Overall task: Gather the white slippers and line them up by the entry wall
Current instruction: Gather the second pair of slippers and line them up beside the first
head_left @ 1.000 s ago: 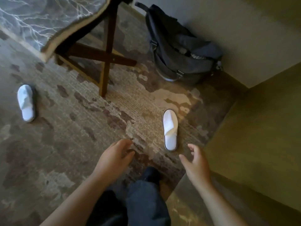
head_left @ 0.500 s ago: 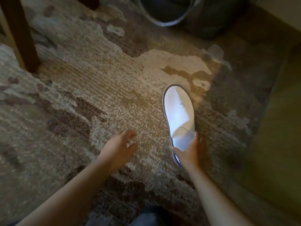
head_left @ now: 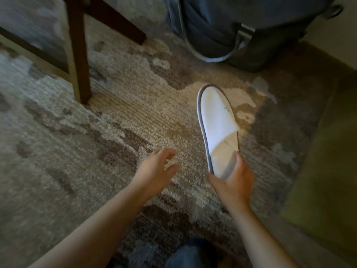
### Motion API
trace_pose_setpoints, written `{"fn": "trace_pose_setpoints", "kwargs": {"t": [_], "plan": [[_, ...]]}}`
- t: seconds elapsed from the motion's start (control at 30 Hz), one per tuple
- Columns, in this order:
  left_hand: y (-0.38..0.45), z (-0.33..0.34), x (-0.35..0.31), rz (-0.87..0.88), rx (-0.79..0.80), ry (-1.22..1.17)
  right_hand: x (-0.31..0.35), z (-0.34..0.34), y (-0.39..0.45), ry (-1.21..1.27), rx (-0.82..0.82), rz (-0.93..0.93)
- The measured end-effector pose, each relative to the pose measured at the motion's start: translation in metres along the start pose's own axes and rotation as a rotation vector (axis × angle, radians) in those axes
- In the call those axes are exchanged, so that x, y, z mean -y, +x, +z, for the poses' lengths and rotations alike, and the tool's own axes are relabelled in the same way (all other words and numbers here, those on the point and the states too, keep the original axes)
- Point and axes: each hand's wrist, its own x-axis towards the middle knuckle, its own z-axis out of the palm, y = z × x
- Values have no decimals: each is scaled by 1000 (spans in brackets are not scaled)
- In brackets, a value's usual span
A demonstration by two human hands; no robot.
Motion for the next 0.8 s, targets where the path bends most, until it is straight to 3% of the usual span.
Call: {"fn": "trace_pose_setpoints", "kwargs": {"t": [0.2, 0.43, 0.6, 0.8], "plan": [[-126, -121, -108, -3, -129, -43, 135, -154, -113, 168, 162, -78], [-286, -269, -215, -95, -338, -156, 262, -316, -240, 150, 374, -142], [-377, -344, -228, -193, -582, -291, 354, -348, -301, 133, 513, -323], [-464, -413, -179, -314, -792, -420, 480, -309, -347, 104, 582, -625]]}}
